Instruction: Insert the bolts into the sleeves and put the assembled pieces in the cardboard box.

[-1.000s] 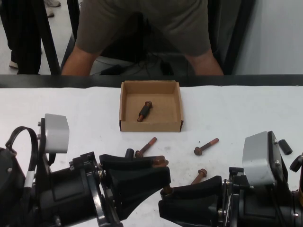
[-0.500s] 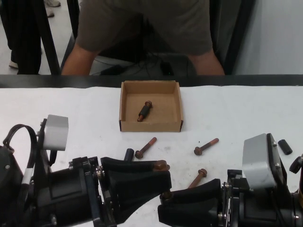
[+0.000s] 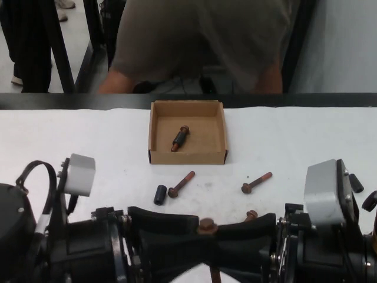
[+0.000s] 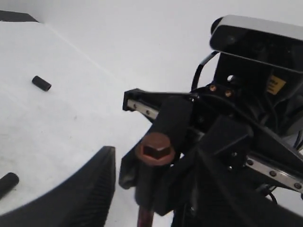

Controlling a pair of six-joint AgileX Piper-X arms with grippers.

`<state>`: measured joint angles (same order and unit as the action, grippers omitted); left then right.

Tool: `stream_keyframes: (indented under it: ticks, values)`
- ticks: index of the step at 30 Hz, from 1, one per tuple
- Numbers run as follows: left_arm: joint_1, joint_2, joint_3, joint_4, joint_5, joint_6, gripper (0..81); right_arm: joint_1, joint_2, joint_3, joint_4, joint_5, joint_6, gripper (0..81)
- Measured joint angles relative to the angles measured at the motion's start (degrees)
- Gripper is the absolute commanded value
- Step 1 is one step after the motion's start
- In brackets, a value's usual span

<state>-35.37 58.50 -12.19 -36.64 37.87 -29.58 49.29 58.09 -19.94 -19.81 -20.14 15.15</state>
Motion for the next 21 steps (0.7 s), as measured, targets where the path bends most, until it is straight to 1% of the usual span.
stream_keyframes:
  ticks: [2, 3, 4, 5, 6, 7, 9, 11, 13, 15, 16, 18, 21]
  values:
    - [3.5, 0.0, 0.0, 0.6, -0.1, -0.2, 45.4, -0.3, 0.0, 0.0, -0.3, 1.2, 0.6, 0.2]
    - [7.9, 0.0, 0.0, 1.1, -0.6, -0.5, 43.5, -0.3, 0.0, -0.1, -0.3, 1.3, 0.7, 0.2]
    - [7.9, 0.0, 0.0, 2.3, -0.9, -0.8, 42.4, -0.3, 0.0, -0.2, -0.3, 0.9, 0.8, 0.2]
    - [10.1, 0.0, 0.0, 3.5, -1.0, -0.9, 40.8, -0.3, 0.0, -0.4, -0.1, 0.6, 0.8, 0.2]
    - [13.4, 0.0, 0.0, 6.0, -0.5, -0.4, 38.7, -0.3, 0.0, -0.9, 0.5, 0.6, 0.8, 0.2]
    - [15.0, 0.0, 0.0, 7.5, 0.3, 0.3, 36.3, -0.3, 0.0, -1.6, 1.3, 0.9, 0.8, 0.2]
    - [17.0, 0.0, 0.0, 10.0, 2.7, 2.1, 26.5, -0.7, 0.0, -3.8, 5.8, 2.3, -0.3, 0.2]
    - [17.7, 0.0, 0.0, 11.7, 4.5, 4.6, 13.3, -1.5, 0.2, -6.5, 11.7, 3.4, -2.4, 0.2]
    - [17.3, 0.0, 0.0, 12.7, 5.3, 6.8, 0.8, -2.8, 1.1, -9.6, 18.3, 4.0, -4.6, 0.2]
    - [16.4, 0.0, 0.0, 12.9, 5.5, 8.6, 0.4, -4.7, 2.6, -13.3, 23.4, 4.0, -6.2, 0.2]
    - [15.9, 0.0, 0.0, 13.0, 5.5, 9.2, 0.7, -6.9, 4.5, -16.5, 26.6, 4.1, -6.6, 0.2]
    - [14.5, 0.0, 0.0, 13.7, 4.4, 9.9, 0.8, -9.4, 7.1, -20.0, 29.2, 4.2, -7.6, 0.2]
    - [13.1, 0.0, 0.0, 14.6, 2.7, 10.3, 0.8, -11.3, 9.7, -23.4, 31.2, 4.6, -9.2, 0.2]
